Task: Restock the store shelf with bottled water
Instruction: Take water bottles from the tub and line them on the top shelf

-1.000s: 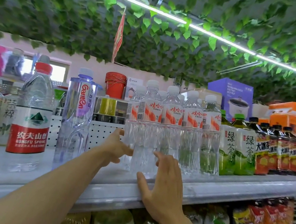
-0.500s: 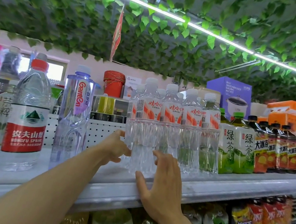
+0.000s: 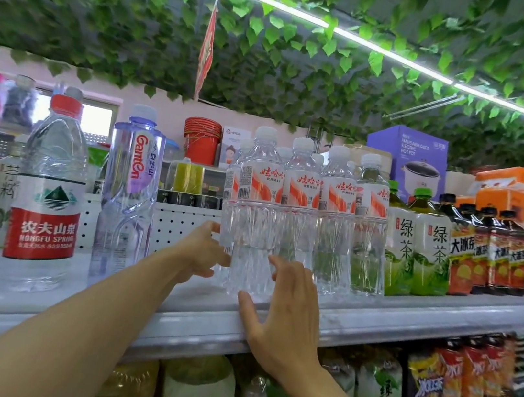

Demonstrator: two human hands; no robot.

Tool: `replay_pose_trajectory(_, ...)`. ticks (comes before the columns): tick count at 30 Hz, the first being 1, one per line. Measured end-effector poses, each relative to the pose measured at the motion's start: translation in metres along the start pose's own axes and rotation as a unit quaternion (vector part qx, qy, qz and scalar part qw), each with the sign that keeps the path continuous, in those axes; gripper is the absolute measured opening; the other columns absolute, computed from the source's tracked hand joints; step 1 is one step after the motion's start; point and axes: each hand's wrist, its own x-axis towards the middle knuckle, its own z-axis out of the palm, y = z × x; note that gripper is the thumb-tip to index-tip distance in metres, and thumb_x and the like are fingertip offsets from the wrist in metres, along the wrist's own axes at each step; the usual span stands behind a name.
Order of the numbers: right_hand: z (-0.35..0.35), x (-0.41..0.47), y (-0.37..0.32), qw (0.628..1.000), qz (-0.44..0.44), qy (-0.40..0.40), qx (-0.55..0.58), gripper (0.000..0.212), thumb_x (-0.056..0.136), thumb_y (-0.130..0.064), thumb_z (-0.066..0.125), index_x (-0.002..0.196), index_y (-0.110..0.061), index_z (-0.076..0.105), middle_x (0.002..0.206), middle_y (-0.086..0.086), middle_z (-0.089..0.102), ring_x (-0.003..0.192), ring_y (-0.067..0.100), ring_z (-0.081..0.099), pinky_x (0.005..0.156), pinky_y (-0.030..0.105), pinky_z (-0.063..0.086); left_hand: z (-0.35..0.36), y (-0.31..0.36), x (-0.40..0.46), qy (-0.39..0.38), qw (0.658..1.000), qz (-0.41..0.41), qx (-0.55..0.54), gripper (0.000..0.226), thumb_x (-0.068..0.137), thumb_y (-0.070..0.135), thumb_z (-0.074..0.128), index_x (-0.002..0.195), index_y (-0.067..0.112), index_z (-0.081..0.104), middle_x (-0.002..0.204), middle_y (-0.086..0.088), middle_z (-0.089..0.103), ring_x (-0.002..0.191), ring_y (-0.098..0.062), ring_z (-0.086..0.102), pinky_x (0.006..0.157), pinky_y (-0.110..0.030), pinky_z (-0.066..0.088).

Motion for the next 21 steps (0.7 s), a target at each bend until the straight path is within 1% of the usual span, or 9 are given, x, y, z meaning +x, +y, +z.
replay_pose_trajectory(3,-0.001,0.000,0.000,1.000,0.001,0.002,0.004,0.049,0.080,-0.052,0.048,0.118,-0.023,0.038,0.099,-0.006,0.046,0.087,0.010,0.042,0.077,0.024,0.038,0.000,0.001,-0.003,-0.001,1.000,0.000,0.003,0.059,0.084,-0.003,0.063,0.133,0.016,0.035,0.125,-0.012,0.056,0.112,-0.028,0.055,0.085,-0.039,0.046)
replay_pose_trajectory(7,-0.003,0.001,-0.001,1.000,0.005,-0.006,0.004,0.048,0.081,-0.052,0.048,0.118,-0.023,0.038,0.101,-0.005,0.047,0.088,0.011,0.043,0.077,0.026,0.040,-0.001,0.002,-0.007,-0.005,1.000,-0.012,-0.012,0.066,0.082,-0.004,0.065,0.136,0.016,0.034,0.127,-0.014,0.054,0.116,-0.030,0.052,0.097,-0.046,0.043)
replay_pose_trajectory(11,-0.009,-0.002,-0.005,0.999,0.027,-0.032,0.000,0.051,0.081,-0.052,0.043,0.123,-0.024,0.034,0.109,-0.003,0.047,0.098,0.015,0.044,0.086,0.032,0.043,-0.002,0.002,-0.026,0.027,1.000,0.001,-0.011,0.064,0.084,-0.001,0.064,0.137,0.015,0.034,0.131,-0.016,0.049,0.118,-0.029,0.049,0.098,-0.044,0.042)
replay_pose_trajectory(13,-0.014,-0.006,-0.010,0.998,0.041,-0.040,0.003,0.056,0.081,-0.052,0.042,0.128,-0.022,0.034,0.116,-0.002,0.044,0.105,0.015,0.040,0.092,0.031,0.039,-0.003,0.002,-0.046,0.073,0.997,0.033,0.010,0.063,0.085,0.002,0.064,0.138,0.015,0.033,0.134,-0.014,0.047,0.115,-0.027,0.049,0.096,-0.040,0.043)
replay_pose_trajectory(15,-0.021,-0.014,-0.016,0.998,0.050,-0.041,0.008,0.059,0.082,-0.049,0.045,0.132,-0.019,0.037,0.122,-0.001,0.041,0.112,0.016,0.036,0.097,0.029,0.033,-0.002,0.002,-0.073,0.117,0.987,0.088,0.061,0.062,0.085,0.006,0.064,0.138,0.018,0.034,0.135,-0.010,0.046,0.106,-0.021,0.050,0.088,-0.034,0.043)
replay_pose_trajectory(16,-0.024,-0.019,-0.019,0.997,0.055,-0.046,0.012,0.059,0.082,-0.046,0.048,0.133,-0.017,0.038,0.123,0.000,0.041,0.114,0.016,0.035,0.098,0.028,0.031,-0.001,0.000,-0.088,0.127,0.981,0.120,0.081,0.061,0.086,0.009,0.065,0.137,0.020,0.035,0.135,-0.006,0.046,0.104,-0.017,0.049,0.086,-0.030,0.041)
replay_pose_trajectory(17,-0.028,-0.025,-0.023,0.997,0.061,-0.053,0.017,0.059,0.081,-0.044,0.051,0.132,-0.016,0.039,0.124,0.001,0.040,0.115,0.016,0.034,0.099,0.029,0.031,0.001,-0.003,-0.102,0.128,0.976,0.150,0.088,0.058,0.086,0.010,0.065,0.136,0.021,0.037,0.134,-0.002,0.047,0.106,-0.015,0.049,0.086,-0.028,0.040)
replay_pose_trajectory(19,-0.036,-0.041,-0.030,0.996,0.063,-0.063,0.016,0.058,0.079,-0.040,0.055,0.129,-0.014,0.041,0.122,0.003,0.042,0.114,0.017,0.034,0.099,0.033,0.034,0.008,-0.013,-0.130,0.120,0.970,0.198,0.072,0.052,0.086,0.011,0.065,0.130,0.023,0.041,0.126,0.004,0.051,0.110,-0.009,0.050,0.089,-0.024,0.041)
replay_pose_trajectory(21,-0.042,-0.058,-0.036,0.996,0.054,-0.073,0.000,0.056,0.078,-0.038,0.058,0.126,-0.013,0.042,0.119,0.005,0.043,0.111,0.021,0.038,0.097,0.037,0.039,0.015,-0.025,-0.153,0.126,0.965,0.227,0.043,0.046,0.084,0.010,0.066,0.122,0.026,0.045,0.116,0.009,0.057,0.103,-0.004,0.056,0.088,-0.022,0.045)
